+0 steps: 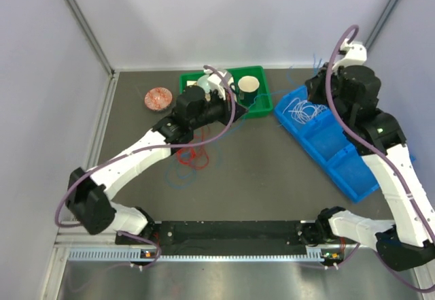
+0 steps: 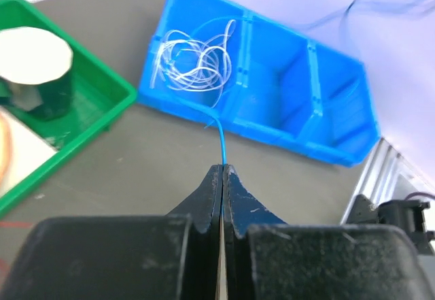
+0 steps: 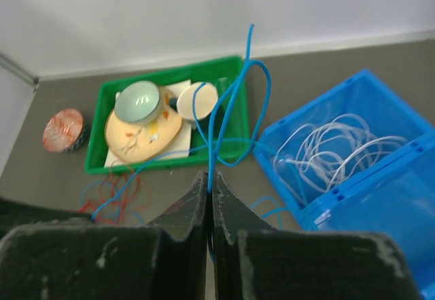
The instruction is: Untangle the cables
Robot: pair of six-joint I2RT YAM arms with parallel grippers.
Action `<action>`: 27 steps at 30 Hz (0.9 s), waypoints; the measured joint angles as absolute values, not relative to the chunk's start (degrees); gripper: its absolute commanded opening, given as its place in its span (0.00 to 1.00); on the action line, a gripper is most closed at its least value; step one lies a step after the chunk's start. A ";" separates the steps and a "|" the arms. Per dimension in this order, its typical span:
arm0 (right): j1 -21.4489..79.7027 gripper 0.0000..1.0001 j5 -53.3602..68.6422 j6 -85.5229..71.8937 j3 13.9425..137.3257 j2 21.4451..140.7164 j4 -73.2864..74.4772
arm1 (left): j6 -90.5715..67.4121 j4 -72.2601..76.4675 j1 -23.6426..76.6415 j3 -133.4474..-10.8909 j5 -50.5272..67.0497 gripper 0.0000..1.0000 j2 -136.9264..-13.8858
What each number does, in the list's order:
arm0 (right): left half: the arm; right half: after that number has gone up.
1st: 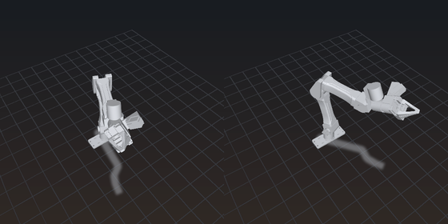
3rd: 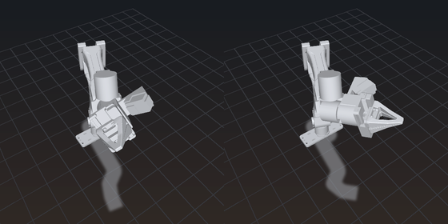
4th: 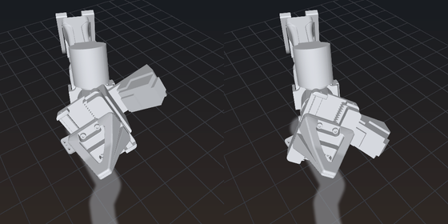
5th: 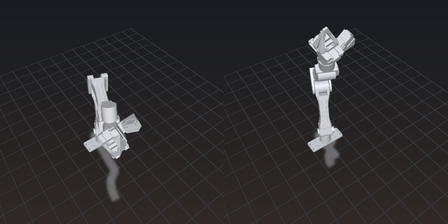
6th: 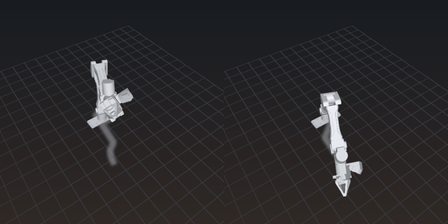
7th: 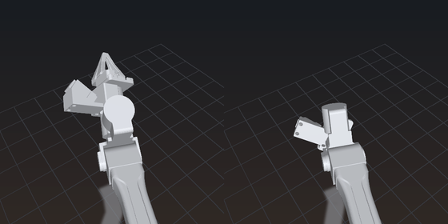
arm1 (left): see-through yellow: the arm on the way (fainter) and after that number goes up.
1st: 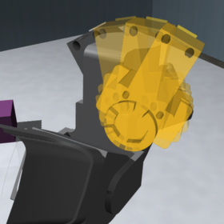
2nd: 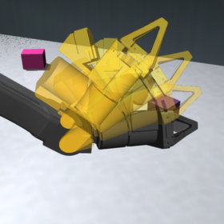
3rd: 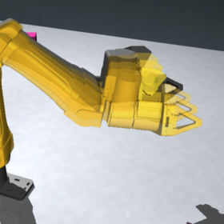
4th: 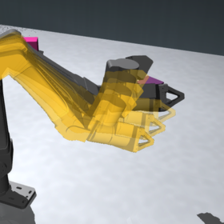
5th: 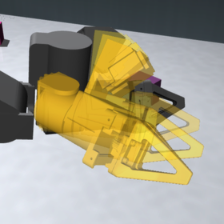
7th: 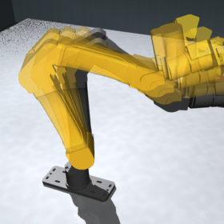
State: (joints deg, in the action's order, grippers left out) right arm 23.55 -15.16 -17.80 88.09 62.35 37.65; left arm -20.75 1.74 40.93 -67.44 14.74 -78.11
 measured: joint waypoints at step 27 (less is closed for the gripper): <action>17.45 0.00 -17.69 -15.46 97.47 56.86 40.47 | -26.37 -0.40 44.62 -70.85 18.26 0.99 -88.25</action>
State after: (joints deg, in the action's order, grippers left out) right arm 17.45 -17.69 -15.46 97.47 56.86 40.47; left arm -26.37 -0.40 44.62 -70.85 18.26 -88.25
